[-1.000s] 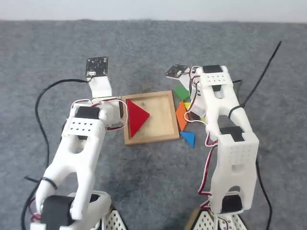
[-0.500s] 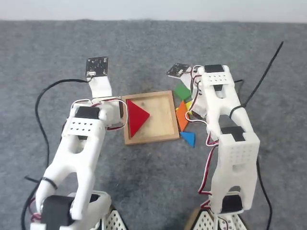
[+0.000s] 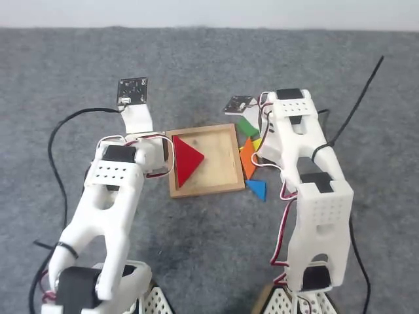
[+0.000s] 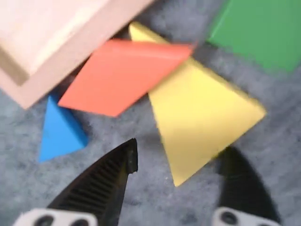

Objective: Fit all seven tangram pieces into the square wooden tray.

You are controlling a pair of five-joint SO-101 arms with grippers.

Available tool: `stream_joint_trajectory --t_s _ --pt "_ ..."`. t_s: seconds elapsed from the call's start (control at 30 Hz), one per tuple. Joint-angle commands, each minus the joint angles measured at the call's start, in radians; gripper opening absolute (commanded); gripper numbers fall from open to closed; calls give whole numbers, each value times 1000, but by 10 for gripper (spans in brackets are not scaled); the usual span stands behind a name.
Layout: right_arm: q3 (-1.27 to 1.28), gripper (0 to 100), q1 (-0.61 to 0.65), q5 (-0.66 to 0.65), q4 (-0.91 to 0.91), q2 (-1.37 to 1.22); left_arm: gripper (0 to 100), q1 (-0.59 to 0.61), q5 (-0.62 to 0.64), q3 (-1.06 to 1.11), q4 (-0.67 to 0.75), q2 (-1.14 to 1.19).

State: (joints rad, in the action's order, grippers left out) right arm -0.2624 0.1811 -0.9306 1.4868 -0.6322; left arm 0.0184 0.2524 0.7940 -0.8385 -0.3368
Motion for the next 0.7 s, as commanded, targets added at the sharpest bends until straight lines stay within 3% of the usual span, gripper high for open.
stream_joint_trajectory --t_s 0.0,0.07,0.3,0.47,0.53,0.67 --pt "-17 66 -44 -11 82 58 15 5 -8 -50 17 -12" --pt "-15 7 -77 -11 111 58 15 5 -8 -50 17 -12" --pt "29 9 -163 -20 157 87 15 5 -8 -50 15 -14" --pt "235 18 -183 -40 62 343 15 5 -8 -50 15 -15" --pt "331 85 -165 -40 2 486 15 5 -8 -50 15 -15" --pt "479 321 -62 -40 -156 656 15 5 -8 -50 15 -15"
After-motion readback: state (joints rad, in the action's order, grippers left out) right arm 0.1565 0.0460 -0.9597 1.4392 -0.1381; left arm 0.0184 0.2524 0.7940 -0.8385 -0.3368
